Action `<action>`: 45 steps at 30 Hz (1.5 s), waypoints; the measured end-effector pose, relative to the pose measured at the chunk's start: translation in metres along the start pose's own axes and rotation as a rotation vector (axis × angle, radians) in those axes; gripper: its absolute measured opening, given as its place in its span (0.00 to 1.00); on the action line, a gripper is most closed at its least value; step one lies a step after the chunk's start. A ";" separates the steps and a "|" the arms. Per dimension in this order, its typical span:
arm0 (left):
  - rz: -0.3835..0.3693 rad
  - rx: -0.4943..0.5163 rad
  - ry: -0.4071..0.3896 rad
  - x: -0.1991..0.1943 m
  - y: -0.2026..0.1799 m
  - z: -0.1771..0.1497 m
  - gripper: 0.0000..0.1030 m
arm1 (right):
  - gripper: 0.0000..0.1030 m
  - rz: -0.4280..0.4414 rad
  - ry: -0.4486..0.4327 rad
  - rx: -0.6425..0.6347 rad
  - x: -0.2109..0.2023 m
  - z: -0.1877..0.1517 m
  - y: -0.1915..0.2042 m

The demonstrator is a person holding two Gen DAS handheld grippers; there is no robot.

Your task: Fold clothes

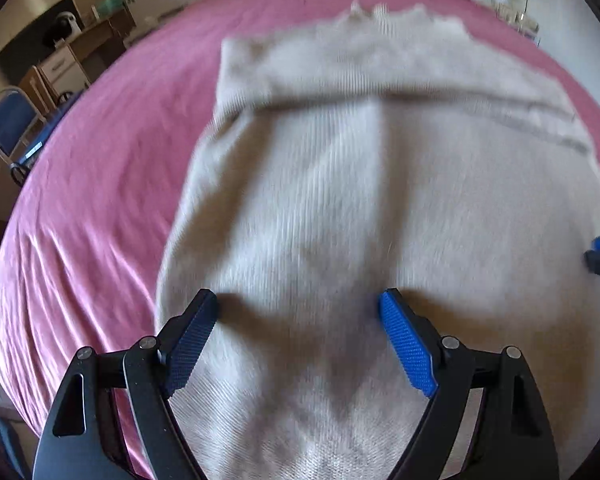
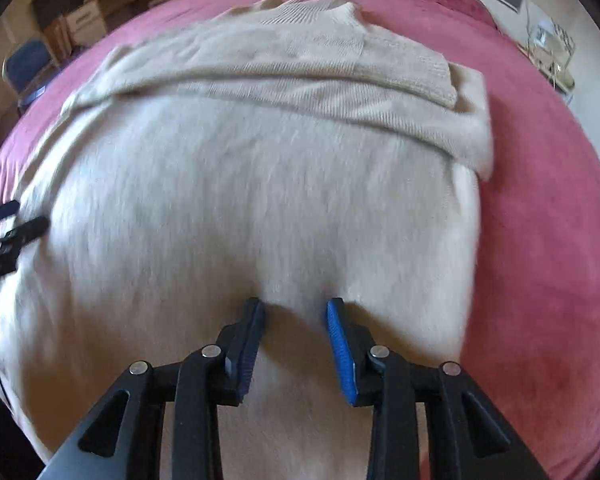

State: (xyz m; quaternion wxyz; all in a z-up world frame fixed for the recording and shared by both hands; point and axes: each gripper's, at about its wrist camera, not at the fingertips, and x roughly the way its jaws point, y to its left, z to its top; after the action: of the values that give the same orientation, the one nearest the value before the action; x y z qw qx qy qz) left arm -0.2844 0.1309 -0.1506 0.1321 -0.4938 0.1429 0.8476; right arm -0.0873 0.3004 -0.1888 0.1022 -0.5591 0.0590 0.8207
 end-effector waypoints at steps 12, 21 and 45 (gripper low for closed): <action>-0.016 0.007 0.038 -0.017 0.015 -0.041 0.95 | 0.39 0.028 0.074 0.005 -0.029 -0.086 -0.005; 0.012 0.091 0.133 -0.042 0.014 -0.079 0.95 | 0.39 0.007 0.167 -0.045 -0.041 -0.085 0.005; 0.040 -0.049 0.118 -0.065 0.000 -0.132 0.99 | 0.41 0.098 0.042 -0.178 -0.036 -0.093 0.118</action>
State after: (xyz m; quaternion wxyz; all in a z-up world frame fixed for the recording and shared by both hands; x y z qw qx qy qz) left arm -0.1479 0.0764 -0.1558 0.0943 -0.5432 0.1397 0.8225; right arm -0.0176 0.1620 -0.1917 0.0109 -0.5796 0.0154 0.8147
